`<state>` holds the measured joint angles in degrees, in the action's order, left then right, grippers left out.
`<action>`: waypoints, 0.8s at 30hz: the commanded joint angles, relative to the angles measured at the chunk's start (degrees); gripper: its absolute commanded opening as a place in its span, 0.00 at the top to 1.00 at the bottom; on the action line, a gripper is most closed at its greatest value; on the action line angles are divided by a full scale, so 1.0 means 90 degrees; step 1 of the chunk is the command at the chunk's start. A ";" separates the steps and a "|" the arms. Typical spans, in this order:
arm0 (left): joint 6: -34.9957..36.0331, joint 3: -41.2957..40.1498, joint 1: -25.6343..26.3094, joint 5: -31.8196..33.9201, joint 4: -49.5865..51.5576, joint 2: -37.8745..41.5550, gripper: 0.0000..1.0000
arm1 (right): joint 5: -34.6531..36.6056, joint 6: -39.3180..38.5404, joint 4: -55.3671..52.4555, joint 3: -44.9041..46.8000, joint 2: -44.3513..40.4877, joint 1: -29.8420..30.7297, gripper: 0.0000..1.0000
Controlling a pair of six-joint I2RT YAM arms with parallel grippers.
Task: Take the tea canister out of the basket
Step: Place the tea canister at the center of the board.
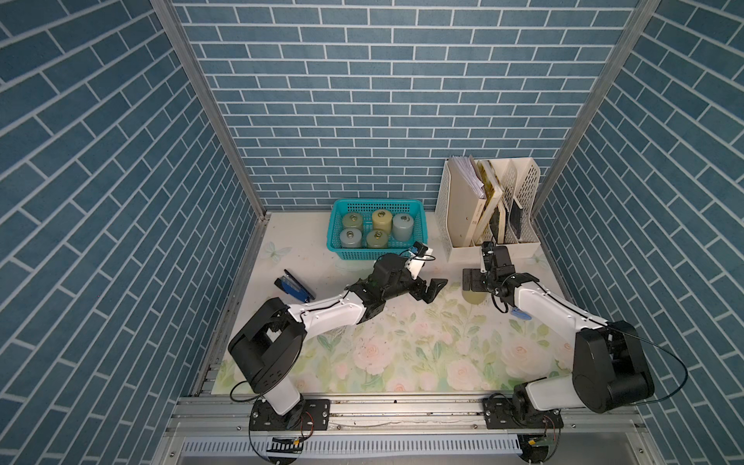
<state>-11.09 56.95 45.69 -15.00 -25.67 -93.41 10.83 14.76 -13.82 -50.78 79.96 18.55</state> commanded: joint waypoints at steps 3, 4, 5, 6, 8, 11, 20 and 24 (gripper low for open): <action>-0.0091 0.0564 -0.0670 0.0698 0.0779 0.0513 0.00 | 0.0643 -0.0081 0.0363 -0.0700 -0.0460 0.0829 0.01; -0.0023 0.0640 -0.0771 0.0928 0.0986 0.0569 0.00 | 0.0586 -0.0035 0.0441 -0.0814 -0.0400 0.0944 0.01; 0.0001 0.0676 -0.0895 0.1055 0.1124 0.0638 0.00 | 0.0441 0.0015 0.0507 -0.0930 -0.0291 0.1030 0.02; -0.0021 0.0672 -0.1033 0.1080 0.1218 0.0708 0.00 | 0.0347 0.0036 0.0565 -0.1061 -0.0172 0.1117 0.02; -0.0154 0.0621 -0.1404 0.1091 0.1412 0.0868 0.00 | 0.0224 0.0049 0.0588 -0.1466 0.0211 0.1321 0.03; -0.0200 0.0466 -0.1876 0.1230 0.1690 0.1082 0.00 | 0.0004 0.0020 0.0564 -0.2232 0.0913 0.1623 0.04; -0.0348 0.0388 -0.2740 0.1056 0.2169 0.1186 0.00 | -0.0423 -0.0409 -0.0763 -0.5915 0.3721 0.1824 0.03; -0.0386 0.0512 -0.2764 0.0907 0.2207 0.1028 0.00 | -0.0587 -0.1178 -0.1770 -0.8051 0.5234 0.1765 0.03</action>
<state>-13.93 60.71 21.02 -5.15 -7.09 -83.20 7.25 10.17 -20.56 -114.06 120.38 34.96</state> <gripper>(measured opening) 0.999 0.967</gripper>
